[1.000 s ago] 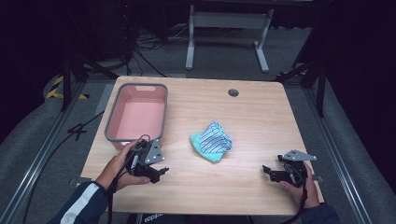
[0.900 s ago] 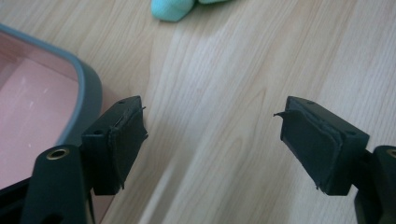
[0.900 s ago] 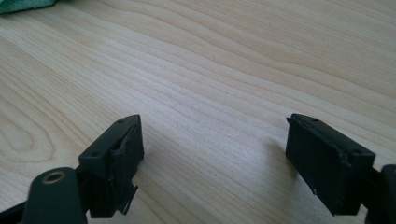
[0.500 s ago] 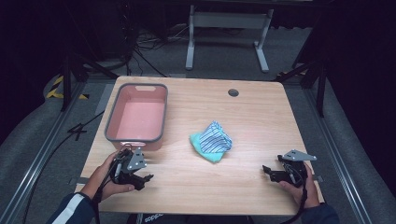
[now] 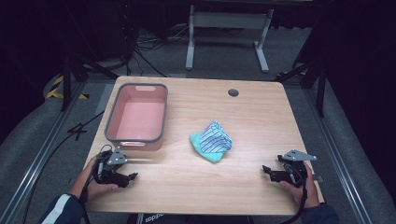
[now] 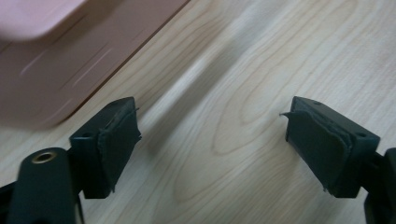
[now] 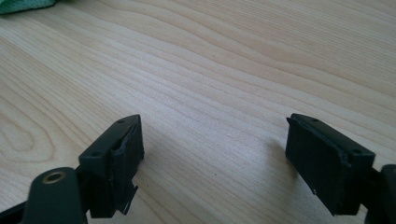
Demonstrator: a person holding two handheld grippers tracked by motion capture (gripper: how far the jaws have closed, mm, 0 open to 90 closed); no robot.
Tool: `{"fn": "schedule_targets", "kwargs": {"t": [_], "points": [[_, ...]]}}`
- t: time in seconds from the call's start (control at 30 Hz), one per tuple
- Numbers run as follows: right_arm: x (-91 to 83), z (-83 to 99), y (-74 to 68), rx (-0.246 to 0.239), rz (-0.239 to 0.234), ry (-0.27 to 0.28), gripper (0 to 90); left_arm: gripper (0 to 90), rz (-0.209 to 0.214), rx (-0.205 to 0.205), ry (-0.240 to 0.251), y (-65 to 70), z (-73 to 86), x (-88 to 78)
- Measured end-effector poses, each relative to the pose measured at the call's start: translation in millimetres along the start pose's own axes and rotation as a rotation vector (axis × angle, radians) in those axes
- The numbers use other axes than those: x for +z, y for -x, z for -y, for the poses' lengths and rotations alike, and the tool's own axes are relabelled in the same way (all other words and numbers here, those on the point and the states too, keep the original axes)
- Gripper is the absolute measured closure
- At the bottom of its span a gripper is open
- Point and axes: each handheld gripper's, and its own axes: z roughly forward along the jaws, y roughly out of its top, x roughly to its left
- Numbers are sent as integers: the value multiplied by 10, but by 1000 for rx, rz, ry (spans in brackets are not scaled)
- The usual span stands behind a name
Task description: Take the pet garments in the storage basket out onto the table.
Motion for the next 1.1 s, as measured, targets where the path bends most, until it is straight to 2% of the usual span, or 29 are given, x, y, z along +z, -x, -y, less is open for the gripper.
{"fn": "schedule_targets", "kwargs": {"t": [0.03, 0.1, 0.17, 0.27, 0.33, 0.57, 1.1], "points": [[0, 0, 0, 0, 0, 0, 198, 184, 0, 0, 0, 0, 0, 0], [0, 0, 0, 0, 0, 0, 198, 166, 27, -42, 30, -66, 96, -8], [0, 0, 0, 0, 0, 0, 198, 162, 45, -62, 64, -96, 159, -4], [0, 0, 0, 0, 0, 0, 198, 141, 39, -60, 91, -113, 211, -10], [0, 0, 0, -3, -3, 0, 198, 140, 38, -74, 119, -112, 253, -6], [1, 0, 1, -3, -7, 0, 197, 139, 24, -80, 122, -100, 258, -10], [5, -2, 2, -6, -7, 1, 195, 128, 28, -77, 117, -107, 251, -4]]}}
